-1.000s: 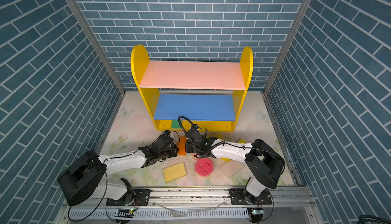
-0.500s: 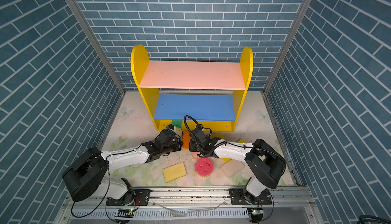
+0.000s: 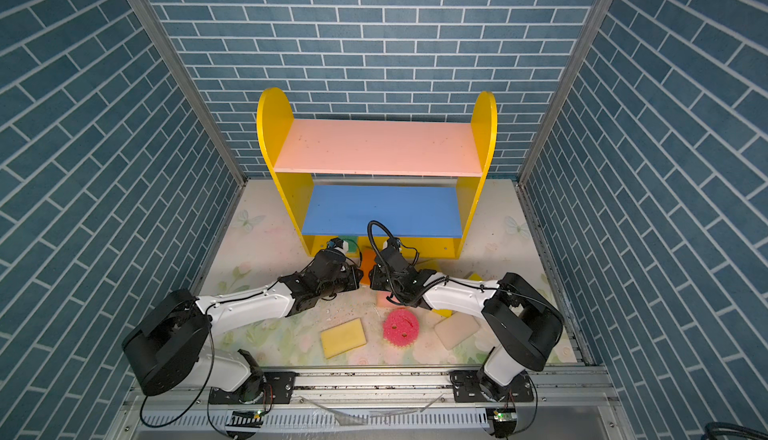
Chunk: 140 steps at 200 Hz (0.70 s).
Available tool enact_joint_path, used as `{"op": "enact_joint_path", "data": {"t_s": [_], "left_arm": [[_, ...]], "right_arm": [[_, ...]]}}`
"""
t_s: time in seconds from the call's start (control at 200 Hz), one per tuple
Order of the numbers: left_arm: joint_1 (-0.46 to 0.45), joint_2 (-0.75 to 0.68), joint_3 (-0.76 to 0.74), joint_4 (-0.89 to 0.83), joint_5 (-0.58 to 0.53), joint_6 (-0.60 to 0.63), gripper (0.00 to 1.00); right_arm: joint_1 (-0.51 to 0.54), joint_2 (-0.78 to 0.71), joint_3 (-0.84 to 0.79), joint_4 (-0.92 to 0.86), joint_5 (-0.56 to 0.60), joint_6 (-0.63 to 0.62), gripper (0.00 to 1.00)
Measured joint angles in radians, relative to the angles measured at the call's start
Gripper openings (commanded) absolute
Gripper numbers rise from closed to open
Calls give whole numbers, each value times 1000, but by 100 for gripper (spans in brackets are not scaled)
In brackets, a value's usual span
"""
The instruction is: Place and organize the cleaning sponges onto the shelf
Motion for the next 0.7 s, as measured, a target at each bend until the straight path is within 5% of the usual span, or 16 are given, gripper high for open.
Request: {"op": "enact_joint_path", "data": {"t_s": [0.12, 0.7], "left_arm": [[0, -1, 6, -2, -11, 4, 13], [0, -39, 9, -37, -77, 28, 13]], "right_arm": [[-10, 1, -29, 37, 5, 26, 55], [-26, -60, -198, 122, 26, 151, 55]]}}
